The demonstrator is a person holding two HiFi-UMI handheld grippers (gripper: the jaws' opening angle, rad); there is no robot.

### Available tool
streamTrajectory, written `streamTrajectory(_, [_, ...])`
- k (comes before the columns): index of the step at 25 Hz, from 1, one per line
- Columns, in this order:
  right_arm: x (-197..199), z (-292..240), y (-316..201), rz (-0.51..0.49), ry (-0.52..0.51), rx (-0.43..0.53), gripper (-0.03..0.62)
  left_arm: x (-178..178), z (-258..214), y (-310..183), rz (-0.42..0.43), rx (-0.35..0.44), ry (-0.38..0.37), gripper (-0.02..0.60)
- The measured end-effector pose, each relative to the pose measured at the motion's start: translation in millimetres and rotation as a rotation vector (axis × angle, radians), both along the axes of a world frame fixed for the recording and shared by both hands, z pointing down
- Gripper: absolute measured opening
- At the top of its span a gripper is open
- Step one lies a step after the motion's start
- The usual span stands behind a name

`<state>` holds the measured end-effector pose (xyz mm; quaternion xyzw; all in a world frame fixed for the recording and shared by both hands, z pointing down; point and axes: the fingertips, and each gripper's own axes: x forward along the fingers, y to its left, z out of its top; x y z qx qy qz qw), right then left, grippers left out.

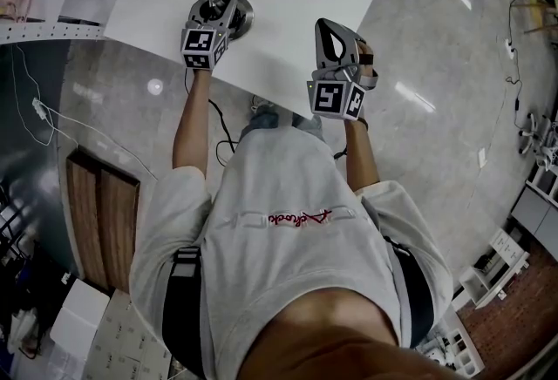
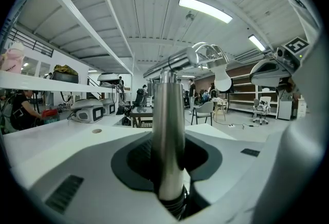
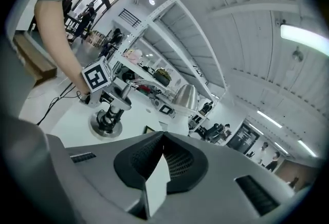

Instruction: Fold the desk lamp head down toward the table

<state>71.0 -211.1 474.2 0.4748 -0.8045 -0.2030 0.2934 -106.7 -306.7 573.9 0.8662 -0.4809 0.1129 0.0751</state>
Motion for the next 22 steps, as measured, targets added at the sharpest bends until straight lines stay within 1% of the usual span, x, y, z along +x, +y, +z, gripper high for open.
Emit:
streamTrajectory(3, [-3.5, -9.2, -2.0, 0.005, -0.032, 0.024, 0.029, -0.2, 1.1, -0.3, 0.001, -0.002, -0.003, 0.147])
streamTrajectory(4, [-5.1, -11.4, -2.9, -0.001, -0.038, 0.027, 0.052, -0.3, 1.2, -0.4, 0.001, -0.001, -0.002, 0.147])
streamTrajectory(5, [-6.8, -12.7, -4.2, -0.009, -0.044, 0.023, 0.113, -0.2, 1.0, -0.4, 0.000, 0.000, -0.002, 0.147])
streamTrajectory(8, [-9.4, -13.8, -10.6, -0.015, -0.059, -0.002, 0.268, 1.0, 0.4, -0.1, 0.000, -0.002, -0.001, 0.147])
streamTrajectory(9, [-10.2, -15.4, -13.0, -0.015, -0.064, -0.005, 0.289, 1.4, 0.5, 0.1, 0.000, -0.003, 0.000, 0.147])
streamTrajectory(12, [-14.6, -24.8, -21.6, -0.028, -0.090, -0.003, 0.321, 1.6, -0.3, 0.5, 0.002, -0.001, 0.001, 0.149])
streamTrajectory(15, [-18.2, -34.7, -35.1, -0.035, -0.096, 0.008, 0.331, 1.0, -0.5, -0.4, 0.001, 0.002, 0.003, 0.149])
streamTrajectory(20, [-21.7, -40.0, -58.5, -0.042, -0.030, 0.013, 0.331, 2.2, -0.7, -0.3, -0.002, 0.002, 0.004, 0.149])
streamTrajectory(22, [-24.1, -42.7, -65.7, -0.049, -0.029, 0.012, 0.331, 2.5, 0.0, -0.2, -0.004, 0.001, 0.003, 0.147])
